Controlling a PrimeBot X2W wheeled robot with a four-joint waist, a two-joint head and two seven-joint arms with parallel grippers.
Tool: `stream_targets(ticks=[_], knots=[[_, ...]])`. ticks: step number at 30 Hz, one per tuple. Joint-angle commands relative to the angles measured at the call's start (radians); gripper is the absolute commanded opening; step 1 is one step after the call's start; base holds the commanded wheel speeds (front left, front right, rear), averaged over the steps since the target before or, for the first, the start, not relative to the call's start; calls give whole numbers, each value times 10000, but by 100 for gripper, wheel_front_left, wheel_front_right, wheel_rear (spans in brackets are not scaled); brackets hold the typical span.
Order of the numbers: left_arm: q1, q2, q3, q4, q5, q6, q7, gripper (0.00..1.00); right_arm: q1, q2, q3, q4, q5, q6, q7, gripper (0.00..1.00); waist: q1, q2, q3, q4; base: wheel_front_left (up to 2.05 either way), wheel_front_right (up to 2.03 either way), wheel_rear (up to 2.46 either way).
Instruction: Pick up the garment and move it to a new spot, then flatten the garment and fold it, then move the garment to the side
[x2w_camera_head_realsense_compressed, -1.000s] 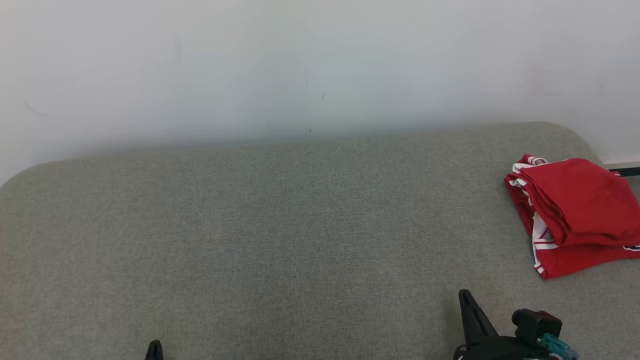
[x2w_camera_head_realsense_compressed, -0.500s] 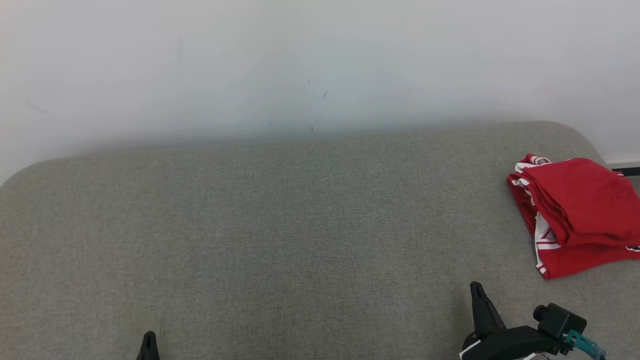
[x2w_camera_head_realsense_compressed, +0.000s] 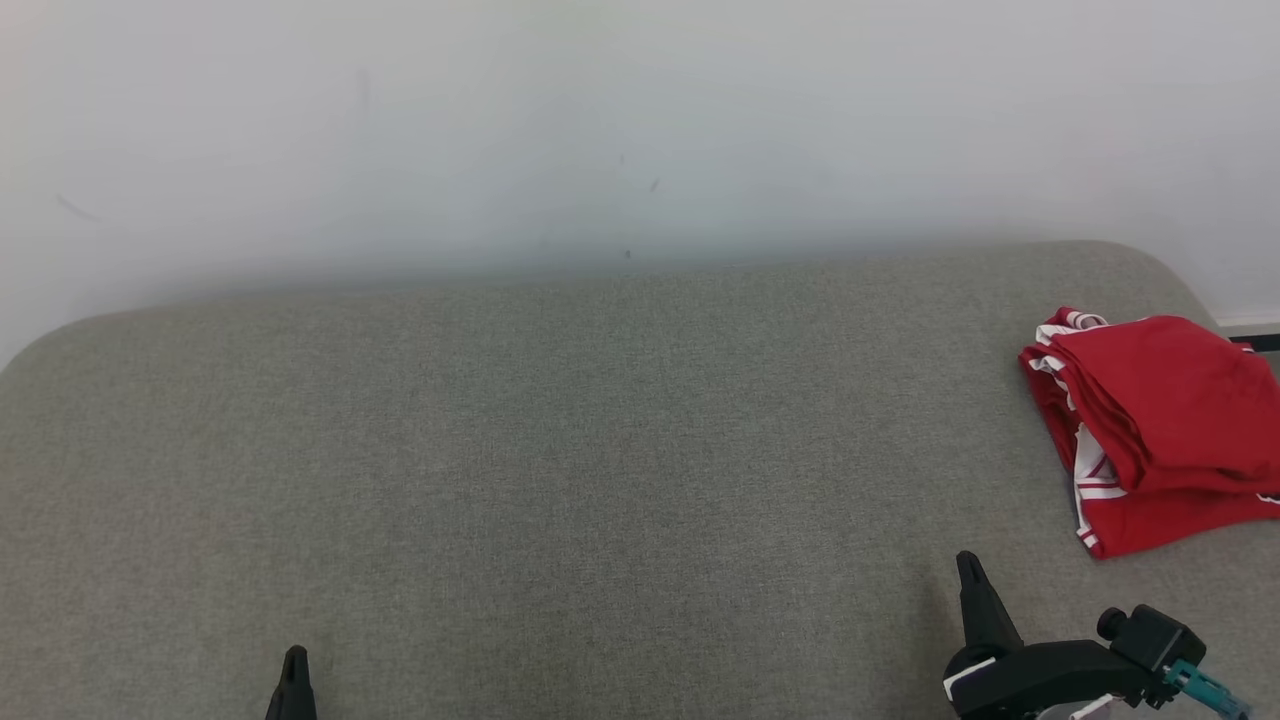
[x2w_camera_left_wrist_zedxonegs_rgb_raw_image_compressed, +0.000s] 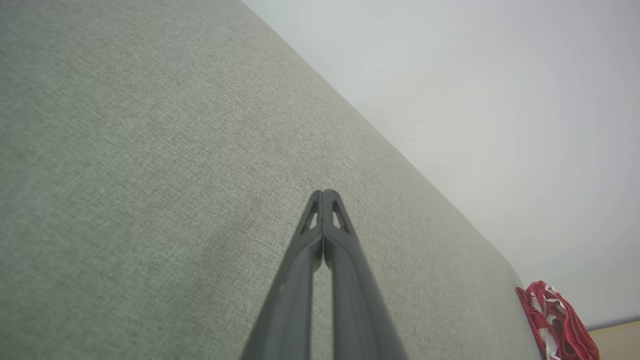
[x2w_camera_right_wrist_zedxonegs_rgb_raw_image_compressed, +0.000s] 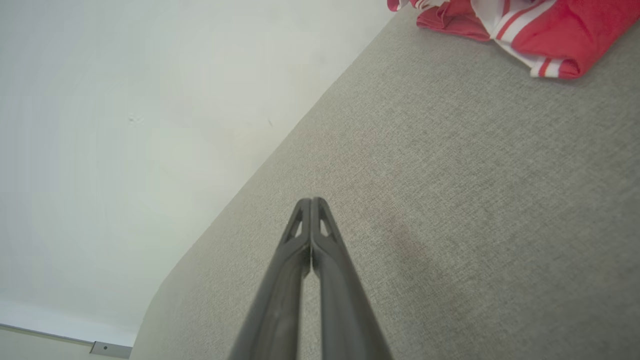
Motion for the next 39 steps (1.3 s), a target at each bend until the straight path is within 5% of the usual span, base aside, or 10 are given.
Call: stream_targets(ticks=[1,39], knots=[[-323,20,73,-121,-460,-39,101,0,-66,8,-66,-247,447,-7,104,0,0,-1,7,8,0,0,0],[-961,22,380,-95,-4574,-355,1143,0,10,18,-551,-1111,4523,-13,1155,0,0,-1,126,137,0,0,0]])
